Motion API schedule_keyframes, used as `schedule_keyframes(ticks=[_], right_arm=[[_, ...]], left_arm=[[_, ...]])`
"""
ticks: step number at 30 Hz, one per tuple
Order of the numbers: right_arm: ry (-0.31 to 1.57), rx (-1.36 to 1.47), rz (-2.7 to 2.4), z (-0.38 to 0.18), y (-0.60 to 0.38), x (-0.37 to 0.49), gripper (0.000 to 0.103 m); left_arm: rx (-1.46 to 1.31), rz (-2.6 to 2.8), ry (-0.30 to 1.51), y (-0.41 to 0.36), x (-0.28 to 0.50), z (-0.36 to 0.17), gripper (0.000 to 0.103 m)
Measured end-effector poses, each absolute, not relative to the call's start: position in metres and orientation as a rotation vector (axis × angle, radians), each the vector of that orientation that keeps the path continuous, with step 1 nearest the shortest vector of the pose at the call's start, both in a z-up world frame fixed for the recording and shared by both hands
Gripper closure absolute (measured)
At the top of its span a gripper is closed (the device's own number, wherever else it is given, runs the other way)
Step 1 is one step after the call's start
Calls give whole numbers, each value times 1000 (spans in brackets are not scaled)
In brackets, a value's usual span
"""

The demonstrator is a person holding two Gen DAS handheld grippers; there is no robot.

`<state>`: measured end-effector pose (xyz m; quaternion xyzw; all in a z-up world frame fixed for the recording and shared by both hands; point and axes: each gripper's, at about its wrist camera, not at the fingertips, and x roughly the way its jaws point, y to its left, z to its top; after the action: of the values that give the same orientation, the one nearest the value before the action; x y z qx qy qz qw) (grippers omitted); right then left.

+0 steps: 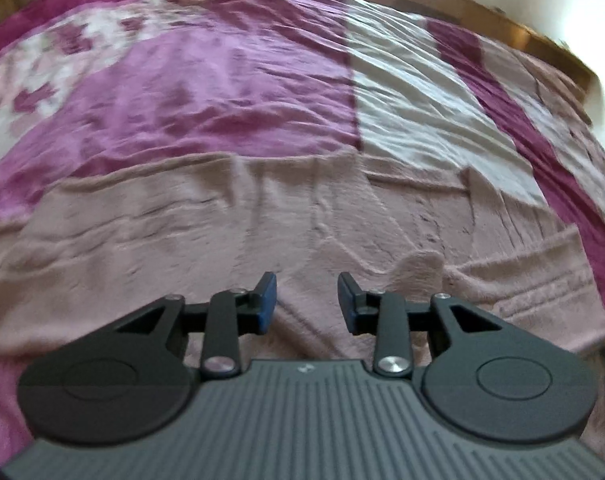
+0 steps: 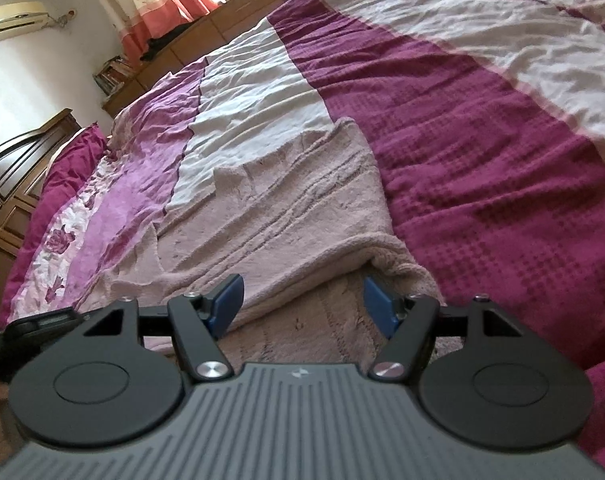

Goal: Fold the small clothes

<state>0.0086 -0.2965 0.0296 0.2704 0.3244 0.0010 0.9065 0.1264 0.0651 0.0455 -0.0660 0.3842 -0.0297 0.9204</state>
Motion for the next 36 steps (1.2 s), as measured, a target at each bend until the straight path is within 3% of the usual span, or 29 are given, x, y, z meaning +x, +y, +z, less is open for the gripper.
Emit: schedule_keyframes(ticks=[9, 11, 16, 25, 31, 34, 36], right_arm=[[624, 448, 42, 44, -284, 21, 29], [644, 416, 40, 39, -280, 31, 29], [674, 364, 31, 25, -275, 42, 29], [674, 318, 26, 17, -270, 44, 29], [666, 313, 28, 15, -269, 41, 29], [658, 330, 27, 14, -271, 40, 29], [653, 335, 29, 13, -272, 40, 29]], left_arm=[[-32, -110, 806, 51, 138, 29, 70], [-3, -125, 797, 48, 135, 28, 86], [-2, -118, 784, 52, 129, 33, 102], [-16, 55, 753, 89, 112, 48, 102], [-130, -53, 754, 89, 126, 49, 92], [-108, -80, 765, 79, 134, 44, 62], [-67, -93, 761, 71, 137, 40, 54]])
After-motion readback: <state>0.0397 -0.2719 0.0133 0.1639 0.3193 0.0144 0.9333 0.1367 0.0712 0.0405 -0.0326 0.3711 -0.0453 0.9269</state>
